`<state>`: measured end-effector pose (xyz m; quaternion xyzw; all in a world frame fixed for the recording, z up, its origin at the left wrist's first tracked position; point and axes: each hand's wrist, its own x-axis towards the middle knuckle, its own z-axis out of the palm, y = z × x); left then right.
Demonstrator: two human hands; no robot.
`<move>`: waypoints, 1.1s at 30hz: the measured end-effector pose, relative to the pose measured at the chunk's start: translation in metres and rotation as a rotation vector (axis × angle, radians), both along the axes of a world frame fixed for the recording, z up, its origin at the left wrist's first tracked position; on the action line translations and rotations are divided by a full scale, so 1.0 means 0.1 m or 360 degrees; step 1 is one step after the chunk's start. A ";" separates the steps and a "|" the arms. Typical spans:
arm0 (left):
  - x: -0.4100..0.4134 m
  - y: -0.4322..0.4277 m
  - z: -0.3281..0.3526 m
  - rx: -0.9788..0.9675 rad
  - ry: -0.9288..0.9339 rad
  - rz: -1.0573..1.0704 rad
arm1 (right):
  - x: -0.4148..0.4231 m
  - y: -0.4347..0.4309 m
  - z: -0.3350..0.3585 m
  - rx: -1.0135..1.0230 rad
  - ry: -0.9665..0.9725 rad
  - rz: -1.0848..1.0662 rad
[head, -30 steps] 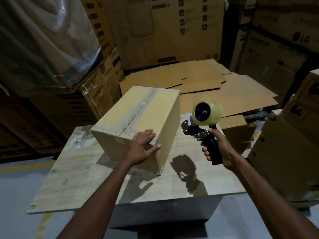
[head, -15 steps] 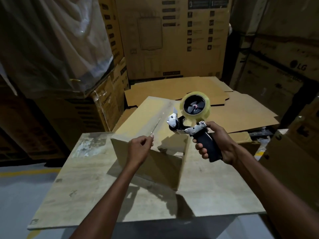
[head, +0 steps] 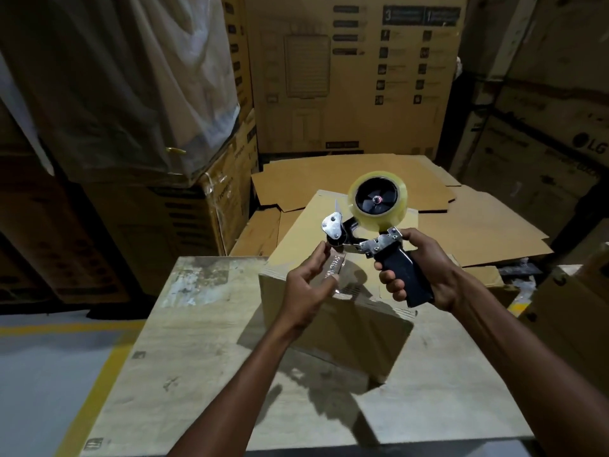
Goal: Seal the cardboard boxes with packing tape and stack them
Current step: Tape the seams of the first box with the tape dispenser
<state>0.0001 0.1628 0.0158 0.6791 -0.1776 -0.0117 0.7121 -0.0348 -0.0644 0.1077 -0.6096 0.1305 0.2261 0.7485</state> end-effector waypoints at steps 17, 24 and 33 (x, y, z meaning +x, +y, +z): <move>0.63 0.20 0.23 -0.0321 0.1418 0.0065 | 0.31 -0.05 0.34 -0.0394 -0.0250 0.0139; 0.73 0.00 0.50 -0.0533 0.1810 -0.0249 | 0.32 -0.10 0.33 -0.0406 -0.0218 0.0218; 0.67 -0.07 0.44 -0.0780 0.1719 -0.0418 | 0.32 -0.21 0.23 -0.0366 -0.0199 0.0292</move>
